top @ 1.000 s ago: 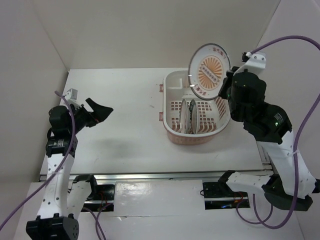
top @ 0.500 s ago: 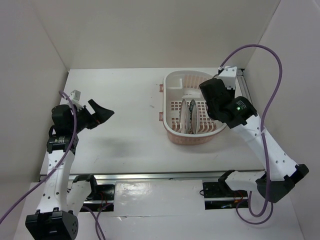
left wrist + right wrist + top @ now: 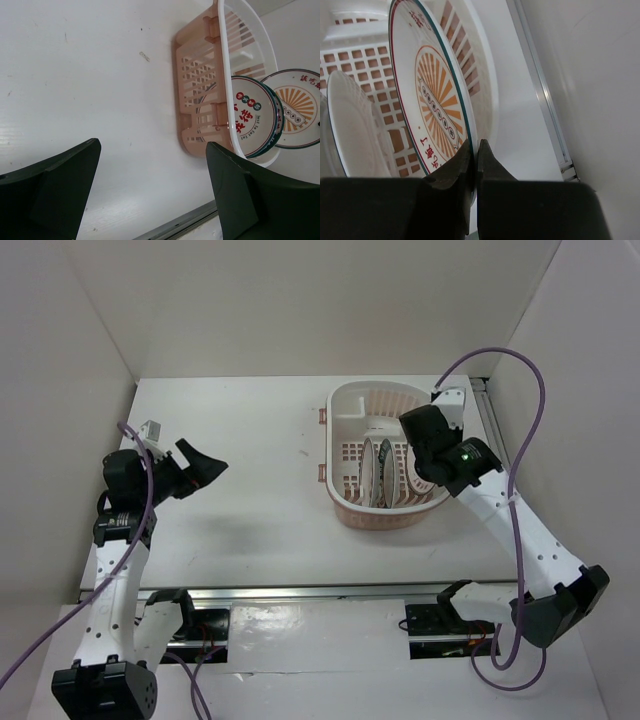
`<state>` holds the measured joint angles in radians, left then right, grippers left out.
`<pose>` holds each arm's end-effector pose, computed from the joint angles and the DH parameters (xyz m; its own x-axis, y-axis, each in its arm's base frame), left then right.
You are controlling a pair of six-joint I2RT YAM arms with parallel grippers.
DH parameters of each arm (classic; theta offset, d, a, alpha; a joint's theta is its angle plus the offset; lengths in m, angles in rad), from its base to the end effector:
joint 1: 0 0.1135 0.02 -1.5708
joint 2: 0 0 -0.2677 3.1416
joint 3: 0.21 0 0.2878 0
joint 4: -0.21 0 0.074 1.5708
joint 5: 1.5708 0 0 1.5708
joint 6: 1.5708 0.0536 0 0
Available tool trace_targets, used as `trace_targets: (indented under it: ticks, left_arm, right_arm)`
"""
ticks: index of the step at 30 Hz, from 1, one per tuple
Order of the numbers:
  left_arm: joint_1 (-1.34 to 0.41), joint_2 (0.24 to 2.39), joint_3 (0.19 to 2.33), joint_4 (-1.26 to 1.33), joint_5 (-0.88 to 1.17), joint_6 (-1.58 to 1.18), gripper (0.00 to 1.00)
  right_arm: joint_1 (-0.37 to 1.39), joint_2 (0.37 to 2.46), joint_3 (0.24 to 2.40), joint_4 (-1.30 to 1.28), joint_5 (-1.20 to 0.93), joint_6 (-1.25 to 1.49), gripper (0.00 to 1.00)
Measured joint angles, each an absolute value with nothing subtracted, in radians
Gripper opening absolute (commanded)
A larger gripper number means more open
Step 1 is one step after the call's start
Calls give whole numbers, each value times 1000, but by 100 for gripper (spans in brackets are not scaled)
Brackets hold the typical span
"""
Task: Load the plates into the dish rack
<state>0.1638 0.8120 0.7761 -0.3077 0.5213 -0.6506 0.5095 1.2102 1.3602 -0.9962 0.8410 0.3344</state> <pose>0.2339 0.0116 0.3170 -0.4590 -0.6082 -0.6476 0.0543 0.7084 -0.7038 0.2531 0.0957 0.3832 -0.5826 -0.0749 -0.8093 0.3148 0.8973 -0.3096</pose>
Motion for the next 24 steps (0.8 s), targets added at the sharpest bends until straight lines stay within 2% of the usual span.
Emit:
trace_targets:
  ticks: [24]
  left_arm:
    - [180, 812, 776, -307, 530, -650, 100]
  right_arm:
    - [519, 1208, 1210, -950, 805, 404, 0]
